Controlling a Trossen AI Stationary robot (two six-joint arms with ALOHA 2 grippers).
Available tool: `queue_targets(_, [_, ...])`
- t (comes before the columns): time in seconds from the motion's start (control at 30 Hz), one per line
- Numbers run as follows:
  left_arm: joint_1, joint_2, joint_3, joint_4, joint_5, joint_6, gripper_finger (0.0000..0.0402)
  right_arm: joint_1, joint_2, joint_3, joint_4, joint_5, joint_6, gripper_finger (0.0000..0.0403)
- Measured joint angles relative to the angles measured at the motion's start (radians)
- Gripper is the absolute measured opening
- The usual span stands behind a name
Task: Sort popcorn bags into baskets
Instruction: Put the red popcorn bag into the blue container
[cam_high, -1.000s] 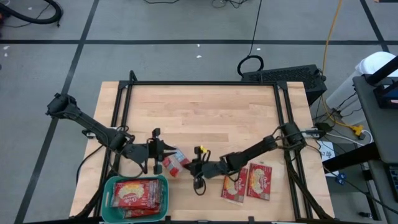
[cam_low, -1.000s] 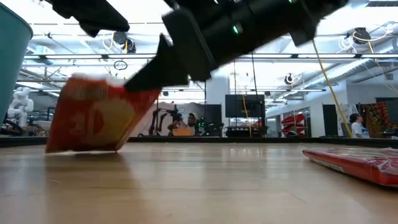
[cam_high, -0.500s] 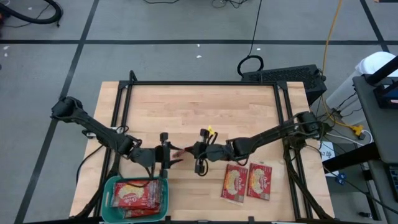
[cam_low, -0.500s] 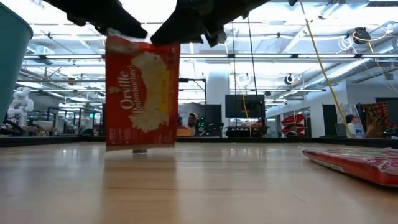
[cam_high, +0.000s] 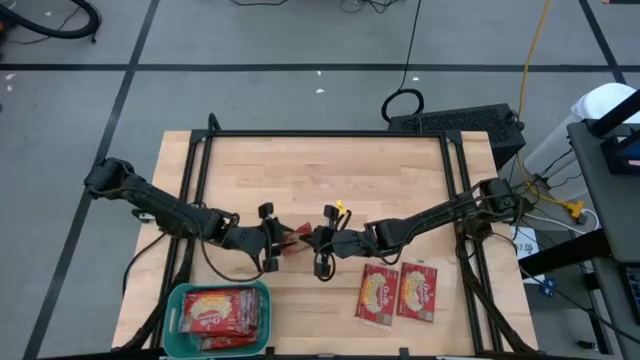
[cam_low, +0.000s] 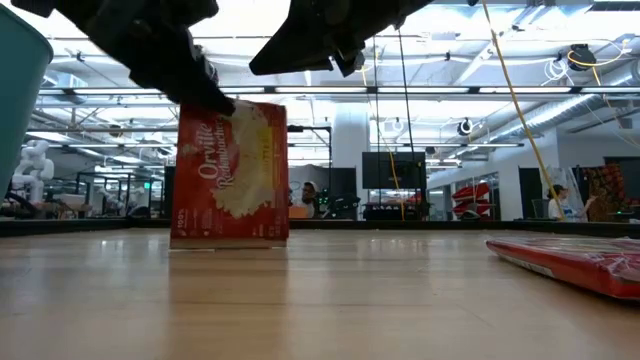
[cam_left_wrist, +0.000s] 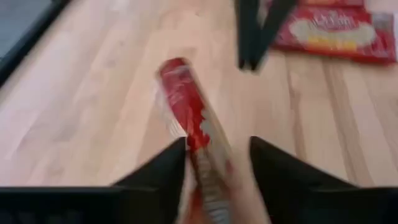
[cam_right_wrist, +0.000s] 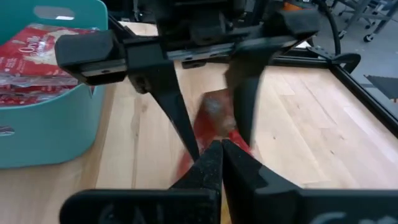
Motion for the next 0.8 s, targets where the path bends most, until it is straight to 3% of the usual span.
queue_targets(0.13, [-0.001, 0.0, 0.0, -0.02, 0.045, 0.029, 0.0053, 0.005, 0.0, 0.0, 0.002, 0.0, -0.014, 0.0])
queue_targets(0.2, [-0.001, 0.0, 0.0, -0.013, 0.044, 0.035, 0.0019, 0.009, 0.0, 0.0, -0.002, 0.0, -0.011, 0.0])
queue_targets(0.37, [-0.002, -0.001, 0.0, -0.01, 0.038, 0.037, 0.0029, 0.029, -0.004, 0.0, -0.046, 0.003, 0.015, 0.0])
queue_targets(0.5, [-0.009, -0.027, 0.0, -0.011, 0.033, 0.036, 0.0009, 0.063, -0.005, 0.0, -0.087, 0.067, 0.049, 0.0006])
queue_targets(0.7, [-0.032, -0.1, 0.0, -0.018, -0.048, -0.012, 0.0009, 0.128, -0.005, 0.0, -0.187, 0.236, 0.137, 0.0049])
queue_targets(0.8, [-0.057, -0.145, 0.0, -0.014, -0.114, -0.033, 0.0006, 0.151, -0.005, 0.0, -0.213, 0.241, 0.203, 0.0078])
